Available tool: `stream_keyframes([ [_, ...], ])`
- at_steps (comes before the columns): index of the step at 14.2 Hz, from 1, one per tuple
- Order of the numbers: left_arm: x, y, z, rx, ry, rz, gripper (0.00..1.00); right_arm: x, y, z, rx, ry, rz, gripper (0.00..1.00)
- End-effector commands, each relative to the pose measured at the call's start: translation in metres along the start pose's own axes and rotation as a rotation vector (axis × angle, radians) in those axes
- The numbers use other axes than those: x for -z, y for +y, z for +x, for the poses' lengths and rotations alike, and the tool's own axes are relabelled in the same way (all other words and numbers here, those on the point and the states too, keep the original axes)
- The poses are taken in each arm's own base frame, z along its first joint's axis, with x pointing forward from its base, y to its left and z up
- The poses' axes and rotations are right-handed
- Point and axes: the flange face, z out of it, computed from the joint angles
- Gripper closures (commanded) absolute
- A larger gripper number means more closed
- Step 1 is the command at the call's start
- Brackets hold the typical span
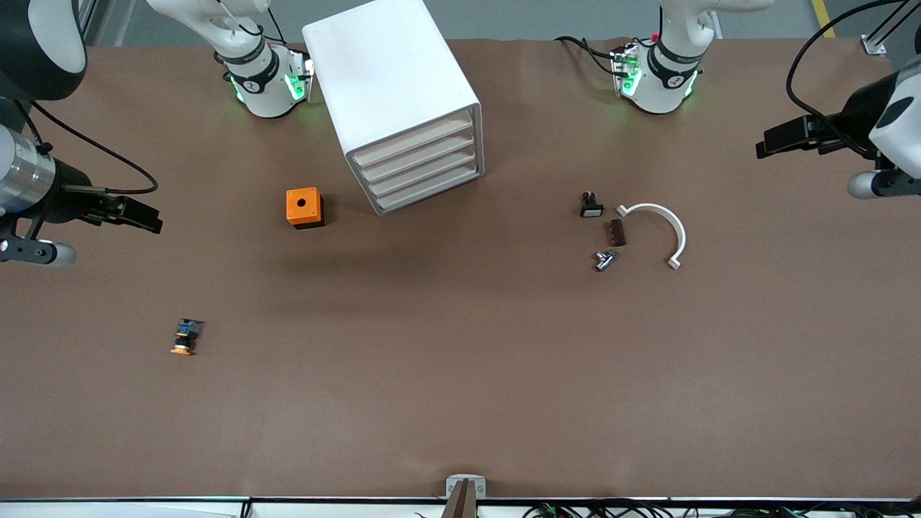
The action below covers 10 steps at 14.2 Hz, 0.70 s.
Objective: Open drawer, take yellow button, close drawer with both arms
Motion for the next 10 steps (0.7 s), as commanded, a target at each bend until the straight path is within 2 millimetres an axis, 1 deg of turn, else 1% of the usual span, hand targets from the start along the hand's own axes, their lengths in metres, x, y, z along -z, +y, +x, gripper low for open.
stream_keyframes([
  [1, -0.02, -0.006, -0.018, -0.023, 0.069, 0.045, 0.01, 0.008, 0.002, -0.009, -0.015, -0.004, 0.015, 0.0],
  [3, -0.038, -0.011, -0.026, -0.021, 0.119, 0.038, 0.01, 0.011, 0.0, -0.013, -0.01, 0.001, 0.014, 0.0],
  [5, -0.048, -0.02, -0.031, -0.036, 0.165, 0.029, 0.01, 0.014, -0.003, -0.016, -0.005, 0.003, 0.016, 0.0],
  [6, -0.046, -0.026, -0.03, -0.039, 0.181, 0.029, 0.01, 0.011, -0.003, -0.018, -0.004, 0.002, 0.015, 0.0],
  [8, -0.046, -0.021, -0.027, -0.052, 0.2, 0.038, 0.01, 0.011, 0.0, -0.021, -0.009, 0.01, 0.016, 0.0],
  [10, -0.043, -0.02, -0.026, -0.053, 0.22, 0.037, 0.01, 0.013, 0.0, -0.021, -0.009, 0.016, 0.017, 0.0],
])
